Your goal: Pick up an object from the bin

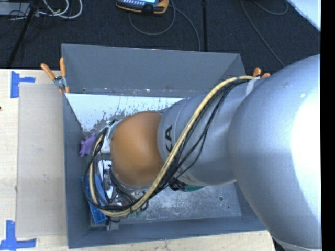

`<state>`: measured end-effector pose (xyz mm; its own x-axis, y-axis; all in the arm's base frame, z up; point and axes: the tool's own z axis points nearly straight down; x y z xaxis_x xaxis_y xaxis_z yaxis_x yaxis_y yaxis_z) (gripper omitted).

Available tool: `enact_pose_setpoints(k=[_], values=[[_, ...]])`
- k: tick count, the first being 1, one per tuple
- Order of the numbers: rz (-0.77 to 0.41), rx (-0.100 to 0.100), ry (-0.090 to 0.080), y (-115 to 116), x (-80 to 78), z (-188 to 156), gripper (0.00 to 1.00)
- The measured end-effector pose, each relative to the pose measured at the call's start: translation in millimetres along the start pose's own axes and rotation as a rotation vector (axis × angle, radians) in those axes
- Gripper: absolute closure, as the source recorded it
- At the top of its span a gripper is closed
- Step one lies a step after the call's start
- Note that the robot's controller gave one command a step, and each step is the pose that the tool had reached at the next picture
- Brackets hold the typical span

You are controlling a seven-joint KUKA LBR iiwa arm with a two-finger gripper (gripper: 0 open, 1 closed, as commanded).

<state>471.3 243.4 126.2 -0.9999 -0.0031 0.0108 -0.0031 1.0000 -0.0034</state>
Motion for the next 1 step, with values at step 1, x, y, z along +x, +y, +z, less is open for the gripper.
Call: enact_pose_setpoints(k=[1], values=[[0.005,-0.002,-0.007,-1.1,-2.3,-4.3,0.0]])
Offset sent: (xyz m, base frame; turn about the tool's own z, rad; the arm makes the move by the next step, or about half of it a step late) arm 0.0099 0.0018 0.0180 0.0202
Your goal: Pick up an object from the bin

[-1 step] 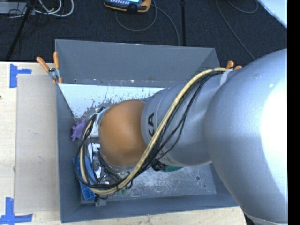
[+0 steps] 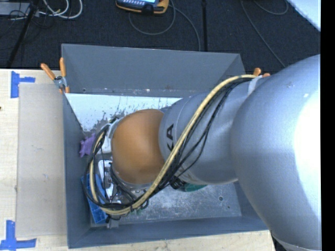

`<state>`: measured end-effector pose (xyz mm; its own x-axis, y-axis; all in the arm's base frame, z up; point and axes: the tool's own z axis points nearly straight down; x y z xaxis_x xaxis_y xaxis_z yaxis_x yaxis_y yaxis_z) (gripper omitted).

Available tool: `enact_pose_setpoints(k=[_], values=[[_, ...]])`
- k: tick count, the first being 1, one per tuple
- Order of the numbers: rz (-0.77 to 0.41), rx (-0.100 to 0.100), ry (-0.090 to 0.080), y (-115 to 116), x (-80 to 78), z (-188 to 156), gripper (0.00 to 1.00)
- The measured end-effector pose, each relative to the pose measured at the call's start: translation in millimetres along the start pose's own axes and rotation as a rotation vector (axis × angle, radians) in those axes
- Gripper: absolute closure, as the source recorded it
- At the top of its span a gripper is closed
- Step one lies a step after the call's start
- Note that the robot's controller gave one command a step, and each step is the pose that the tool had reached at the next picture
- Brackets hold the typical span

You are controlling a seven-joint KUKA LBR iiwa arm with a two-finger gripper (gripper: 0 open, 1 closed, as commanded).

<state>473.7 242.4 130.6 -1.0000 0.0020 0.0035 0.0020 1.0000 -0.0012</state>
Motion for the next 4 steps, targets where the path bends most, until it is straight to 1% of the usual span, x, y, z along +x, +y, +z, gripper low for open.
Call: enact_pose_setpoints(k=[1,2,3,4], values=[[0.012,0.002,0.007,1.5,-5.6,-9.5,0.0],[-0.021,-0.001,-0.001,-35.8,-33.3,31.7,0.0],[-0.136,0.002,-0.002,-52.6,-34.2,51.5,0.0],[-0.214,-0.008,-0.012,6.8,-61.0,51.3,1.0]])
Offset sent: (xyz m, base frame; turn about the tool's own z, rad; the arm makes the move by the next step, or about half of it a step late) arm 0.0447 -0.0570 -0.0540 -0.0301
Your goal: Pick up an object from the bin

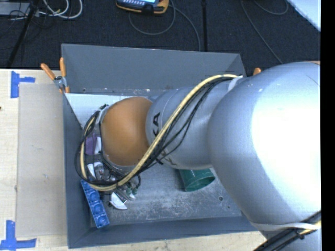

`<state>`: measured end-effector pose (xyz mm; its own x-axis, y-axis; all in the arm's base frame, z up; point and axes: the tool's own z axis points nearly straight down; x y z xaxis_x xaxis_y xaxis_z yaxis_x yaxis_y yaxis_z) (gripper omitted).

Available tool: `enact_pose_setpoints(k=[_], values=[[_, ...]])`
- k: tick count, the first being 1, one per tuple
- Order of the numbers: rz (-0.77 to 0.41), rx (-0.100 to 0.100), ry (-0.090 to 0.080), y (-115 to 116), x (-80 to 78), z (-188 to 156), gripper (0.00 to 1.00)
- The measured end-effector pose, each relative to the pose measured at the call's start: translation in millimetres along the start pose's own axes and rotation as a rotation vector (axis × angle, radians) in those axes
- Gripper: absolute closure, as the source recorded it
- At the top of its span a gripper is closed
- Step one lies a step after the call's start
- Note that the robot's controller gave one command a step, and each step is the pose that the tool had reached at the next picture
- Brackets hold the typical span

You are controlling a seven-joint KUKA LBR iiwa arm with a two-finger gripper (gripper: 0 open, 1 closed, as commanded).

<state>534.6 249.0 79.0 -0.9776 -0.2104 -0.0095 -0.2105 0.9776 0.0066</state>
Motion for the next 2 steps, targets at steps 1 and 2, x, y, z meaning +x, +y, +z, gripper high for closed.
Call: enact_pose_setpoints(k=[1,2], values=[[0.001,0.0,0.0,0.0,0.0,0.0,1.0],[0.035,-0.001,0.006,-20.4,-12.3,-22.5,1.0]])
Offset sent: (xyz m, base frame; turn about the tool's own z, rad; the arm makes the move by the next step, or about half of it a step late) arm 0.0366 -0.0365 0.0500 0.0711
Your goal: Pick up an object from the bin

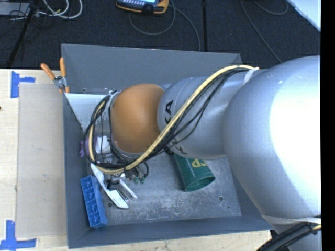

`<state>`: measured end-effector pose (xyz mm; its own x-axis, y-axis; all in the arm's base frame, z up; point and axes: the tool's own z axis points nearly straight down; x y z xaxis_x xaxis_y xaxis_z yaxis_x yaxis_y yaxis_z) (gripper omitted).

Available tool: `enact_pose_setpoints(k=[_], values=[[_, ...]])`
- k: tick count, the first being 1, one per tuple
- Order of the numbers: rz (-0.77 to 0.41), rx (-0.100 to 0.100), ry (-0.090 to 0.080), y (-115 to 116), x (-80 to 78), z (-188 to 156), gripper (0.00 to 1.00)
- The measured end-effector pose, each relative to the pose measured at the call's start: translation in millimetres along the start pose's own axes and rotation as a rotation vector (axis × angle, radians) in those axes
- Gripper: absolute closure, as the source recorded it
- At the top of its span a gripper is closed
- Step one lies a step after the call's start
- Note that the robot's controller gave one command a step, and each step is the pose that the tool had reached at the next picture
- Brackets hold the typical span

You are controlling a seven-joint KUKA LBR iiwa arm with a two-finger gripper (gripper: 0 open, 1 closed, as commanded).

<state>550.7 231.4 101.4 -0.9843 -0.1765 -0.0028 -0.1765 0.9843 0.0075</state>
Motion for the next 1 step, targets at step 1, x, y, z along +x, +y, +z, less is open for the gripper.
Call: enact_pose_setpoints(k=[1], values=[[0.142,0.001,-0.005,-26.0,-30.6,-31.6,1.0]])
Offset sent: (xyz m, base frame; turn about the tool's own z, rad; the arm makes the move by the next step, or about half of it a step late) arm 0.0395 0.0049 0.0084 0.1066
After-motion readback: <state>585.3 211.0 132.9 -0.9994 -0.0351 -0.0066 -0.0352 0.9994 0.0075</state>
